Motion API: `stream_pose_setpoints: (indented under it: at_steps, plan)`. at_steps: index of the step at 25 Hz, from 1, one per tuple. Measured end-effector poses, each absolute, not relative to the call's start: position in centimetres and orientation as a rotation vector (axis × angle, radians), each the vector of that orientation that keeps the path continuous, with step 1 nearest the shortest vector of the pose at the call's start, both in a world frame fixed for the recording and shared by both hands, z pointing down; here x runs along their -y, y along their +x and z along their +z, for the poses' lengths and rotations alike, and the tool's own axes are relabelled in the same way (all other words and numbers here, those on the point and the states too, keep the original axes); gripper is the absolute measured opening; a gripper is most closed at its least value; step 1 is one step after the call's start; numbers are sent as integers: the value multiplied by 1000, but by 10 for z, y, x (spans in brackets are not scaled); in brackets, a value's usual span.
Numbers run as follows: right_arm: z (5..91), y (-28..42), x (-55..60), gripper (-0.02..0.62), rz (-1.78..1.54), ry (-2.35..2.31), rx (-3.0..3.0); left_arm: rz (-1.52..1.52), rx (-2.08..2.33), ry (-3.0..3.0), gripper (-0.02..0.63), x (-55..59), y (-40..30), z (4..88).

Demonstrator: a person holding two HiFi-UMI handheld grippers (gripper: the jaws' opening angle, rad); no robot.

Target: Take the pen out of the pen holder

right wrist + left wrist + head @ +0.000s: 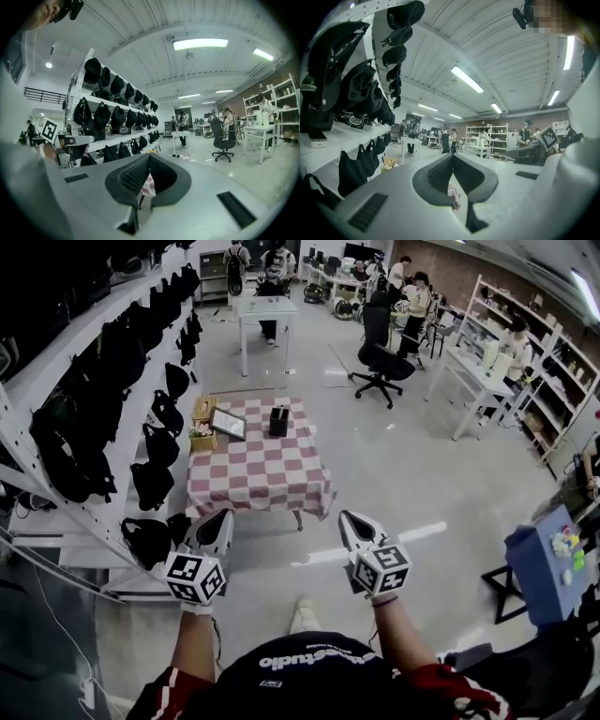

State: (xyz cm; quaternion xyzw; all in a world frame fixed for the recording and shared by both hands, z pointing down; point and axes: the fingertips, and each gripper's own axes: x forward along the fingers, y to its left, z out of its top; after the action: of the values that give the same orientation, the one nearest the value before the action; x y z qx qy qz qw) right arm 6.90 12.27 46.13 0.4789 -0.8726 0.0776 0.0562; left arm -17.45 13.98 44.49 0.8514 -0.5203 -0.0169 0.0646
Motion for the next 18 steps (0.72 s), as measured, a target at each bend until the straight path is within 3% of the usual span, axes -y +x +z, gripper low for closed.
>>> stream_pose_setpoints:
  at_steps: [18]
  plan:
    - [449,108,40,-2,274,1315,2736,-21,1600,2599,5,15,-109,417]
